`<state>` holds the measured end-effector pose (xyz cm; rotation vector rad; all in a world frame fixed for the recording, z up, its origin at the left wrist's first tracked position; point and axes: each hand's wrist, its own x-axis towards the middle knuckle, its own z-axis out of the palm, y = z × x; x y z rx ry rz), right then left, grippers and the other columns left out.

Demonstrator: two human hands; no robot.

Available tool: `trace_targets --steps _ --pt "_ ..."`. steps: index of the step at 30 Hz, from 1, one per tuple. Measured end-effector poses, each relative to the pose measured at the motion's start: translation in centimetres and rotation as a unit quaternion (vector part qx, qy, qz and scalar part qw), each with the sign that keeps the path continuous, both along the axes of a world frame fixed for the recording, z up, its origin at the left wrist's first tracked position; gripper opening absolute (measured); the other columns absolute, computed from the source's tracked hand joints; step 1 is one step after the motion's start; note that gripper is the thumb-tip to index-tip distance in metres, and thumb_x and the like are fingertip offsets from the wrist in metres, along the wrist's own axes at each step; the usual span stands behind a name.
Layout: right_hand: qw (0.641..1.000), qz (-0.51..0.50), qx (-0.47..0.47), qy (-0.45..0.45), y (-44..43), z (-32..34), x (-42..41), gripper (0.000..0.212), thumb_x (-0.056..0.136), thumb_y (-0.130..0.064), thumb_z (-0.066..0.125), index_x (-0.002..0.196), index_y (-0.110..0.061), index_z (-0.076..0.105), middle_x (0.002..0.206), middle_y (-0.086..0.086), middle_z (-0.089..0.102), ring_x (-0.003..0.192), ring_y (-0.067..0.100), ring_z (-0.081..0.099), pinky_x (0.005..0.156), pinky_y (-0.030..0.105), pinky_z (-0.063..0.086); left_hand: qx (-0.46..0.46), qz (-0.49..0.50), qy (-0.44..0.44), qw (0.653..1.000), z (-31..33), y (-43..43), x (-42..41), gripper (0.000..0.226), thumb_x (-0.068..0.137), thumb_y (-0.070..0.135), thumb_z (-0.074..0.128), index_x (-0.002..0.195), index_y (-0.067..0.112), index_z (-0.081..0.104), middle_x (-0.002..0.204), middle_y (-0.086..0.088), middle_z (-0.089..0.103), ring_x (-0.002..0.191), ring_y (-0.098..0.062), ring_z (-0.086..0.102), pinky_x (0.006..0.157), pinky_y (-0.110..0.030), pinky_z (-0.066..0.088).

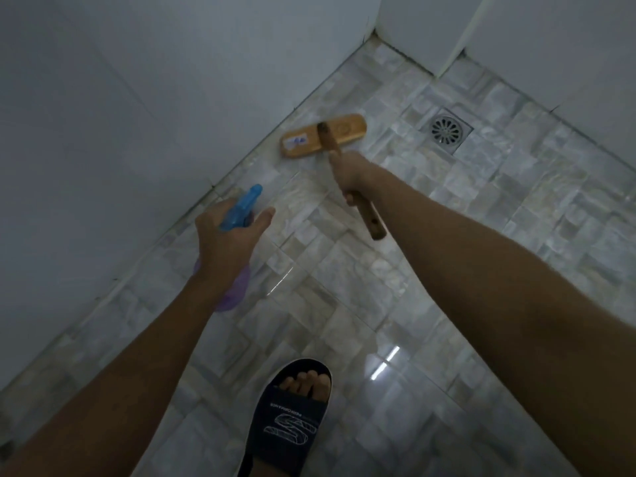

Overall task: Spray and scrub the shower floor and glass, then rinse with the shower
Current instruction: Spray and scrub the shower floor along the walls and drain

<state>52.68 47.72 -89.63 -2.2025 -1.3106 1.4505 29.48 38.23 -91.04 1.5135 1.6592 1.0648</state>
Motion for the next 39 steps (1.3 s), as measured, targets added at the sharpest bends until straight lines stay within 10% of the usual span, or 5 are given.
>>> trace_targets --steps 4,9,23,30,39 --pt "0.995 -0.013 0.04 -0.093 3.2 -1.9 4.2 0.034 0.11 -0.026 0.025 0.118 -0.004 0.051 0.121 0.026 0.058 0.08 0.031 0.058 0.049 0.033 0.046 0.018 -0.024 0.001 1.0 0.0 0.0 -0.1 0.038 0.08 0.029 0.084 0.067 0.001 0.062 0.062 -0.009 0.06 0.055 -0.019 0.056 0.058 -0.029 0.048" --pt "0.991 -0.001 0.01 -0.135 -0.7 -3.1 5.0 0.04 0.109 -0.012 0.028 0.139 0.006 0.046 0.136 0.031 0.053 0.123 0.042 0.055 0.098 0.047 0.045 0.019 -0.054 0.023 0.998 -0.2 -0.3 0.8 0.032 0.078 0.025 0.085 0.068 0.004 0.063 0.063 -0.004 0.06 0.056 -0.013 0.055 0.058 -0.023 0.046" --pt "0.967 -0.244 -0.067 0.041 -21.8 0.5 4.5 0.044 0.105 -0.052 0.029 0.096 -0.014 0.049 0.08 0.008 0.056 0.056 0.019 0.055 0.044 0.032 0.05 0.037 -0.188 0.096 0.977 0.0 -1.6 3.7 0.031 0.077 0.018 0.086 0.067 0.003 0.062 0.063 -0.007 0.061 0.056 -0.024 0.058 0.057 -0.035 0.049" --pt "0.898 -0.38 -0.087 0.204 -28.1 4.0 2.0 0.043 0.109 -0.04 0.035 0.085 -0.008 0.052 0.056 0.008 0.049 0.037 0.014 0.045 0.041 0.026 0.042 0.019 -0.254 0.079 0.964 0.6 -1.8 7.9 0.029 0.076 0.018 0.087 0.068 0.011 0.06 0.064 -0.003 0.058 0.059 -0.022 0.057 0.061 -0.034 0.047" --pt "0.923 -0.375 -0.045 0.076 -27.7 0.9 6.7 0.055 0.107 -0.045 0.032 0.078 -0.008 0.06 0.062 0.009 0.059 0.057 0.03 0.06 0.056 0.034 0.053 0.04 -0.365 0.058 0.928 0.6 0.8 14.1 0.033 0.078 0.018 0.086 0.064 0.006 0.058 0.06 -0.005 0.057 0.056 -0.023 0.055 0.058 -0.028 0.044"
